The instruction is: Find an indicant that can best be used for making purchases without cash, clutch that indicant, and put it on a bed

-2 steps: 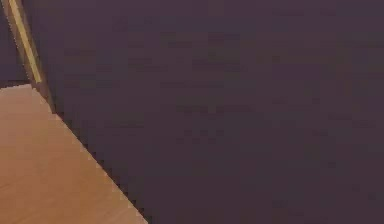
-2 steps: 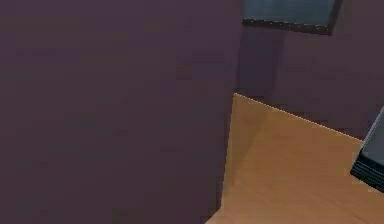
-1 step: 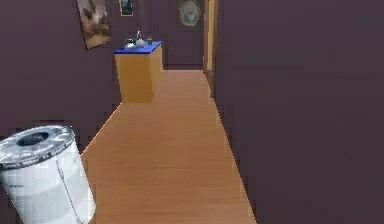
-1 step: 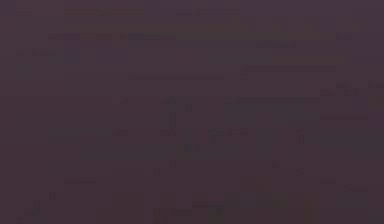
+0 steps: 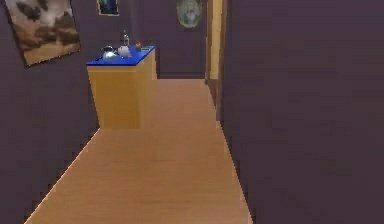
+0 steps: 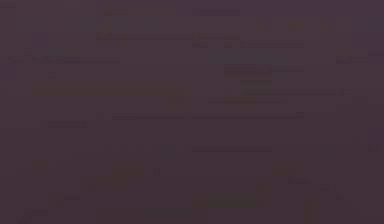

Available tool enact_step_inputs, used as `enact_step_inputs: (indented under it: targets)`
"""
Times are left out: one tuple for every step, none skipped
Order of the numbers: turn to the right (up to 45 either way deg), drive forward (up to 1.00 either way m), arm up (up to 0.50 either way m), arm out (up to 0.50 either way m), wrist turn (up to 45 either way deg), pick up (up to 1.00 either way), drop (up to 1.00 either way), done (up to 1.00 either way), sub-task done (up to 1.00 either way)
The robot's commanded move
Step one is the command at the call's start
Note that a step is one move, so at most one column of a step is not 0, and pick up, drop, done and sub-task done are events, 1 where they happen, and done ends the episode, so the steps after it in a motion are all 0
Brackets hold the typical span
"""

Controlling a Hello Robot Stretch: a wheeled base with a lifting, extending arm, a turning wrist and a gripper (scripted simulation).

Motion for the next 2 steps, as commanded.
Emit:
enact_step_inputs:
  targets:
    - [0.0,1.0,0.0,0.0,0.0,0.0,0.0,0.0,0.0]
    - [-3.0,0.0,0.0,0.0,0.0,0.0,0.0,0.0,0.0]
